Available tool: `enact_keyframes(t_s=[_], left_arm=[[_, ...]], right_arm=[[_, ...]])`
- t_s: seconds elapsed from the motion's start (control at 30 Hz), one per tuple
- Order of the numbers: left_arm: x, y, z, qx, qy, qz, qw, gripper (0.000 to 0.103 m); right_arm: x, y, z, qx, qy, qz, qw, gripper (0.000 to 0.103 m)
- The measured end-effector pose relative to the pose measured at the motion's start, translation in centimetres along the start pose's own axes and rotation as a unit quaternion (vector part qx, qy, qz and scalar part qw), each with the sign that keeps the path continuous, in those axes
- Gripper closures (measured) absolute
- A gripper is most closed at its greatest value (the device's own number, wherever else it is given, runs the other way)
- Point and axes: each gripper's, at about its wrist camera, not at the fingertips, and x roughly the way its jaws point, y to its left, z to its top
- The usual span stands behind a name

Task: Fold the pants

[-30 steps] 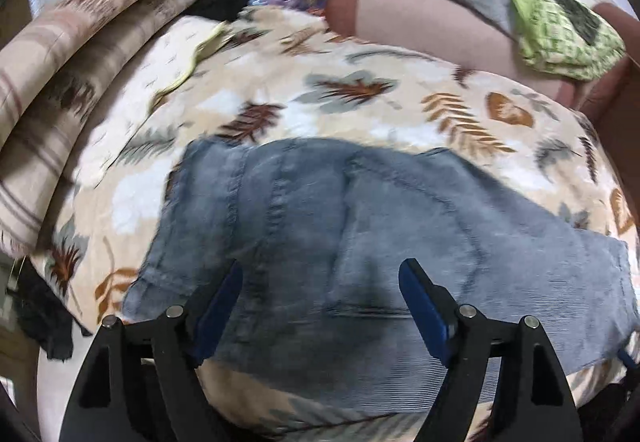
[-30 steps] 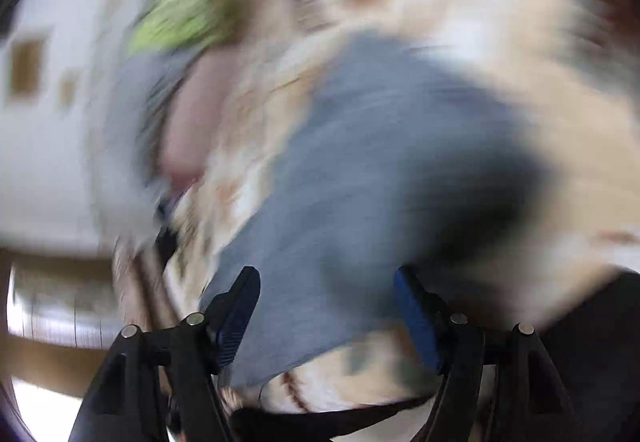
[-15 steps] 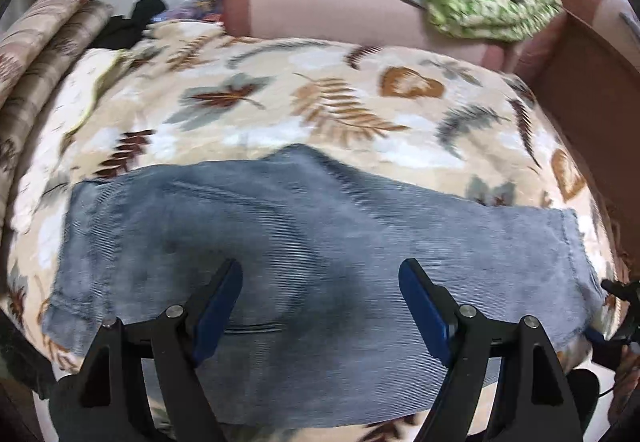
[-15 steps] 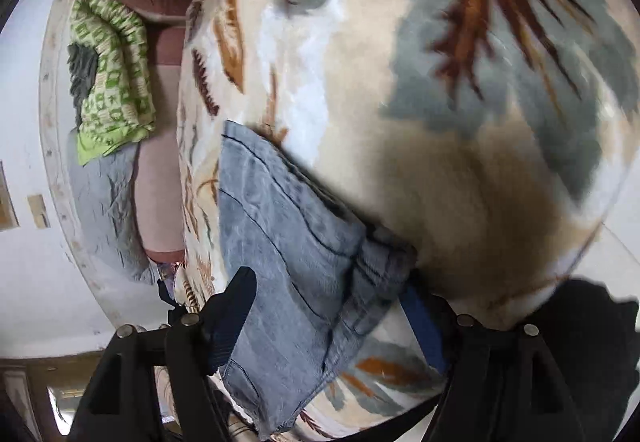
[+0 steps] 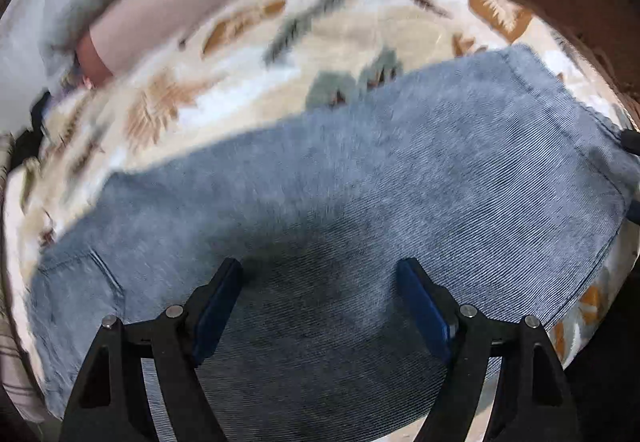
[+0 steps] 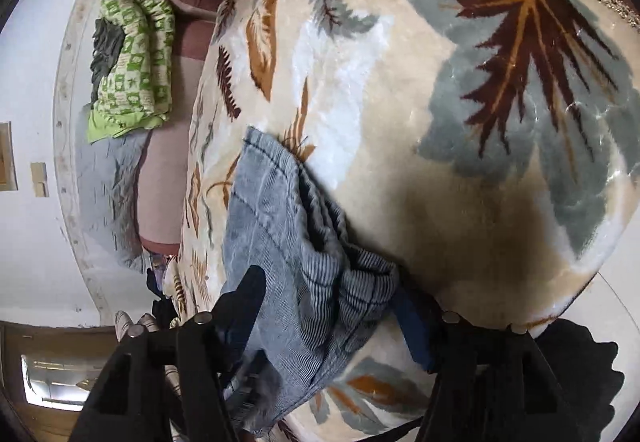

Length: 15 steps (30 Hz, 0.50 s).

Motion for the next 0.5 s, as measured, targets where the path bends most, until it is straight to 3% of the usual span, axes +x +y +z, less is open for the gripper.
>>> enact_keyframes(t_s=[0.03,0.1,0.17,0.2,0.27,0.33,0.5], left_arm=[[-0.7,0.5,0.2,-0.015,-0.003,-0.011,0.9998,0.022],[-3.0,1.8,0.6,-0.059,-0.05,-0.023,0.9968,0.022],[-4.0,2.1,0.9,-0.073,-0.073,-0.006,0.9947,0.022],[-3.5,1.8,0.9,-0.068,-0.063,-0.005,0.9957,0.021],[1.1,-0.6,0.2,0.002,0.041,-0.017,0.999,0.02],[1.2,-1.0,-0.6,0.013,0.004,0.02,0.9997,0.007],[1.5,-0.3,-0.3,0.008,0.017,-0.007,0.9998,0.007]], right_arm=[[0.0,0.0,0.0,-0.008,0.0,-0.003,1.0,0.037],[0.0,0.2,-0.1,-0.03,-0.002,-0.025,0.999,0.068],[0.2,0.0,-0.1,-0.029,0.0,-0.022,0.999,0.07],[0.3,0.1,-0.1,-0.03,0.0,-0.023,0.999,0.07],[0.4,0.5,-0.1,-0.04,-0.003,-0.033,0.999,0.07],[0.4,1.1,-0.3,-0.056,0.001,-0.044,0.997,0.07],[-0.7,5.0,-1.1,-0.125,-0.022,-0.055,0.99,0.071]])
